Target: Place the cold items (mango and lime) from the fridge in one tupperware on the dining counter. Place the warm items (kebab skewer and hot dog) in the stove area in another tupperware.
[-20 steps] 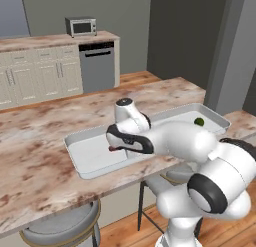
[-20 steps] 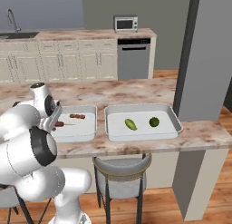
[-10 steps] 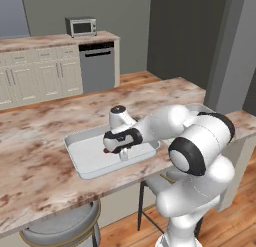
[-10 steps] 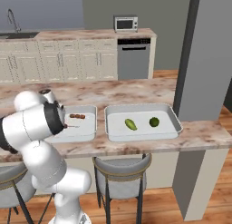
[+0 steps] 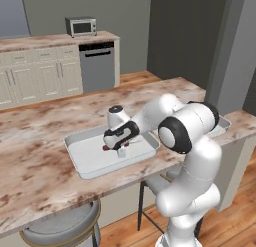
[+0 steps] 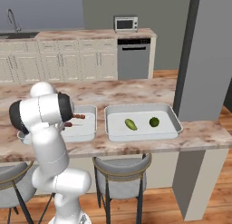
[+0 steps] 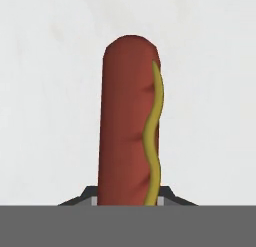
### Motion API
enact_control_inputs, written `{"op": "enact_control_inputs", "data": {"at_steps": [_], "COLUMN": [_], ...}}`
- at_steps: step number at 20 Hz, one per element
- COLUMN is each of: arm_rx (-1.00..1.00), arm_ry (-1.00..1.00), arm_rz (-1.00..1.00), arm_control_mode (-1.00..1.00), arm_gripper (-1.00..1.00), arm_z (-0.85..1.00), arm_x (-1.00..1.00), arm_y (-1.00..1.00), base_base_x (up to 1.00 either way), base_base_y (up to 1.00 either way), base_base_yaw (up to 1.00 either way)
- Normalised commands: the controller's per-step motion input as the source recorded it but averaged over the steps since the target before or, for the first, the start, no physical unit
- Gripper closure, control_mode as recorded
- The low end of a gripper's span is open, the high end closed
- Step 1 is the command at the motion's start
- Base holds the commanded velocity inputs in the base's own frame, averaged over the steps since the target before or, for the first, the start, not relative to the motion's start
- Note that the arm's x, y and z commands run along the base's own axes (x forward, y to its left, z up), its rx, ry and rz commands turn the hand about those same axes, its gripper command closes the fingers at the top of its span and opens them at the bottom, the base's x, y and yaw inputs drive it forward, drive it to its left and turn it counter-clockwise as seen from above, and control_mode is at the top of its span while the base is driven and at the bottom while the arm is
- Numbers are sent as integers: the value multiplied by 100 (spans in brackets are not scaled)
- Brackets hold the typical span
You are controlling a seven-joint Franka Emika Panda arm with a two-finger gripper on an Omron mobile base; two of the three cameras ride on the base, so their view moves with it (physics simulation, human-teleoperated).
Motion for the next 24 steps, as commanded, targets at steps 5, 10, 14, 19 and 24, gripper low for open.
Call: {"op": "enact_control_inputs", "data": {"at_steps": [5, 10, 14, 19, 24], "arm_rx": [0, 0, 0, 2, 1], "arm_ry": [0, -1, -8, -26, -14], "arm_rz": [0, 0, 0, -3, -2], "arm_control_mode": [-100, -100, -100, -100, -100], "arm_gripper": [100, 100, -100, -100, -100], "arm_z": [-33, -26, -6, 2, 24], "arm_x": [29, 15, 7, -31, -24], "arm_y": [7, 13, 1, 0, -5], "base_base_x": [0, 0, 0, 0, 0], "base_base_y": [0, 0, 0, 0, 0], "base_base_yaw": [0, 0, 0, 0, 0]}}
